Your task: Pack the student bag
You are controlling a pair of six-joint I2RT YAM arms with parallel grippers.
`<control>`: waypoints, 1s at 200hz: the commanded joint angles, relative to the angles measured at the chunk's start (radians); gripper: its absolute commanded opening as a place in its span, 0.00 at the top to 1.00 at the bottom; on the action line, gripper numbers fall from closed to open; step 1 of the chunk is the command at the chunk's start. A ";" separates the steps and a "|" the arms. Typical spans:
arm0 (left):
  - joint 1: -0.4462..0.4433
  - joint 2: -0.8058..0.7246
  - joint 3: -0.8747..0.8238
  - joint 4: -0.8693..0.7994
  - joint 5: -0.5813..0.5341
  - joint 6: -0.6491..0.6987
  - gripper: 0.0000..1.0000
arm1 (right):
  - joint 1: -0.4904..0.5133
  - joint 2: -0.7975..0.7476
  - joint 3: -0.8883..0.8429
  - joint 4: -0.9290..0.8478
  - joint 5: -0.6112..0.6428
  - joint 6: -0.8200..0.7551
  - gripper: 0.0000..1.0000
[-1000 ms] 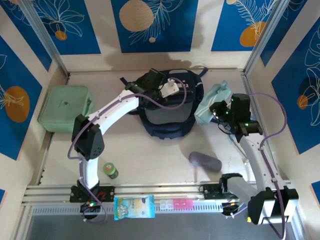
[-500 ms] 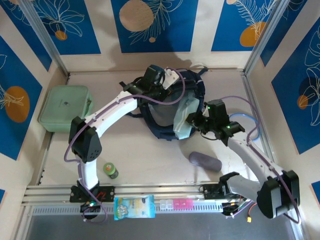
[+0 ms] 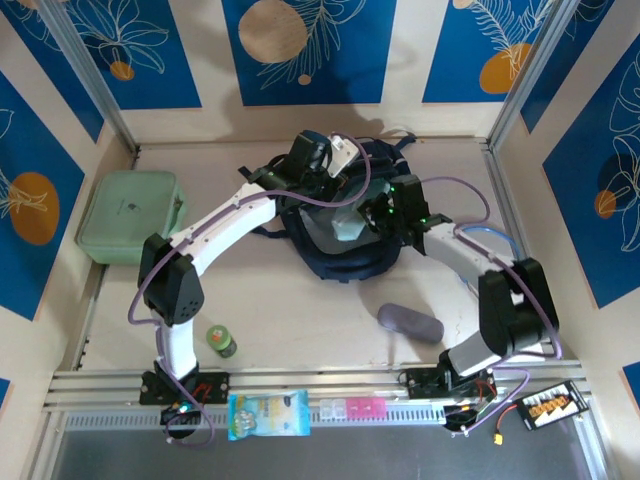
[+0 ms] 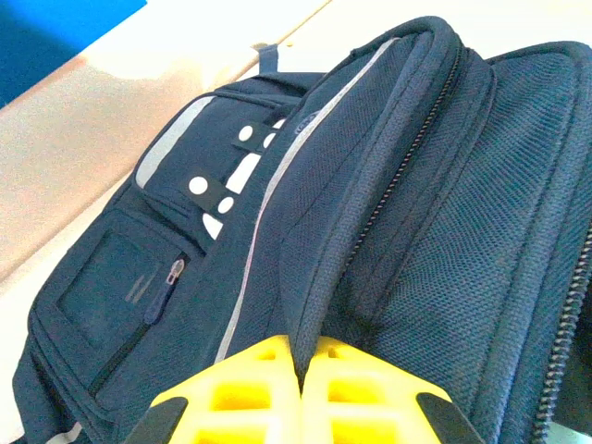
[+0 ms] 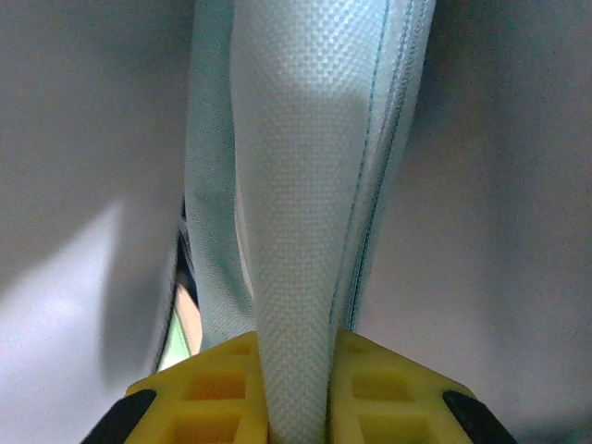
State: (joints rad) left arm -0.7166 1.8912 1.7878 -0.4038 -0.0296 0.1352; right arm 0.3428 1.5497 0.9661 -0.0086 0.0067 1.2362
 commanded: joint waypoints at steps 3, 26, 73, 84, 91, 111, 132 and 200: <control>-0.020 -0.076 0.061 0.102 0.046 -0.058 1.00 | 0.005 0.100 0.064 0.140 0.102 0.130 0.87; -0.020 -0.071 0.060 0.106 0.034 -0.068 1.00 | 0.017 0.212 0.122 0.227 0.134 0.187 0.87; -0.024 -0.081 0.050 0.100 0.031 -0.086 1.00 | 0.082 0.354 0.143 0.408 0.274 0.283 0.86; -0.024 -0.084 0.050 0.103 0.033 -0.101 1.00 | 0.091 0.376 0.160 0.407 0.297 0.302 0.85; -0.024 -0.085 0.050 0.105 0.042 -0.111 1.00 | 0.094 0.393 0.181 0.381 0.297 0.322 0.85; -0.023 -0.084 0.050 0.106 0.078 -0.133 1.00 | 0.094 0.438 0.223 0.359 0.290 0.367 0.84; -0.023 -0.084 0.050 0.102 0.091 -0.144 1.00 | 0.090 0.502 0.245 0.466 0.256 0.370 0.82; -0.024 -0.094 0.057 0.103 0.119 -0.153 1.00 | 0.086 0.632 0.344 0.515 0.183 0.426 0.81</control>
State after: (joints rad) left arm -0.7185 1.8809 1.7885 -0.3946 0.0090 0.0105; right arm 0.4271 2.1471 1.2625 0.5495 0.2108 1.5929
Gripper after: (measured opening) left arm 0.044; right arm 0.194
